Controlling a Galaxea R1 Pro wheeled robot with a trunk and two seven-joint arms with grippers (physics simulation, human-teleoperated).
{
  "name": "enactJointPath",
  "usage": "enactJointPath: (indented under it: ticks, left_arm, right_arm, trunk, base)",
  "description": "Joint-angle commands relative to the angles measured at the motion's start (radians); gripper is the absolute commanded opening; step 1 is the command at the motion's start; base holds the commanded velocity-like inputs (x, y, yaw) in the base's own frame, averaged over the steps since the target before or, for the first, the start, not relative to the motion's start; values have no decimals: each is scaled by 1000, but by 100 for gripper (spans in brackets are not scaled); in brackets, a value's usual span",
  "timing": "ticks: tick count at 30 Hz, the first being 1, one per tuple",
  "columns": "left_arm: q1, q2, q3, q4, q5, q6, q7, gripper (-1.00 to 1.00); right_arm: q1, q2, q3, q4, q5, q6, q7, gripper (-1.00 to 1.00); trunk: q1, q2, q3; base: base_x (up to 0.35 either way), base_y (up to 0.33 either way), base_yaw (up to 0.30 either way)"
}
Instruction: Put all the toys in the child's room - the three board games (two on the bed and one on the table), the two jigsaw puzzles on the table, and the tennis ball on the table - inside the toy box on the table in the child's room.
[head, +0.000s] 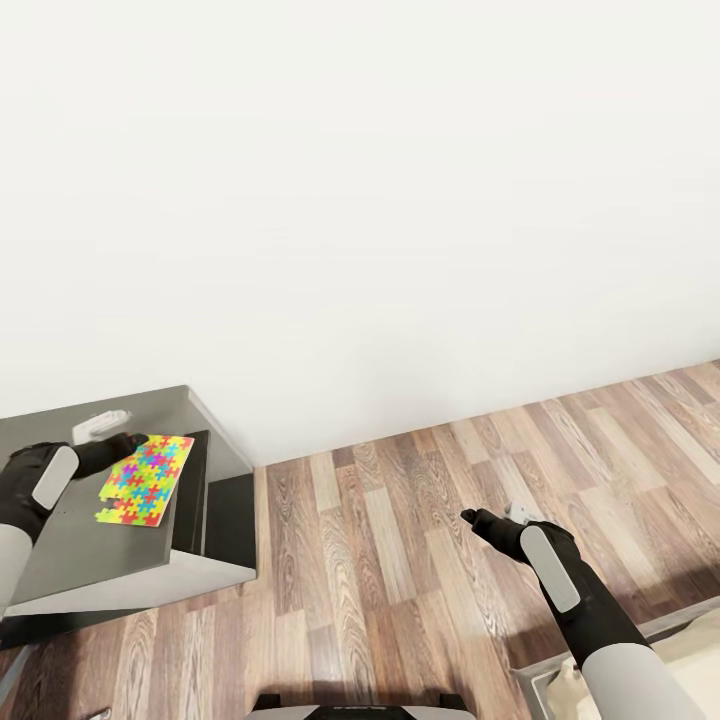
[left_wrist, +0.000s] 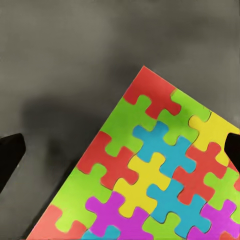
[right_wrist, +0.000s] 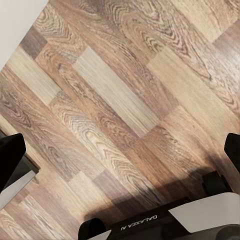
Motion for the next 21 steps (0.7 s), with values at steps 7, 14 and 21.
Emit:
enactJointPath:
  ticks: [7, 14, 21]
  left_arm:
    - [0, 20, 98, -1, 1, 17, -2, 100]
    - [1, 41, 164, -1, 0, 47, -12, 100]
    - [1, 78, 173, -1, 1, 71, -74, 100]
  right_arm:
    - [0, 0, 1, 0, -10, 3, -10, 100]
    - [0, 0, 1, 1, -10, 3, -10, 100]
    - [0, 0, 1, 1, -10, 3, -10, 100]
  trunk:
    - [1, -2, -1]
    - [1, -2, -1]
    - [1, -2, -1]
  base:
    - [0, 0, 0]
    - [0, 0, 0]
    - [0, 0, 0]
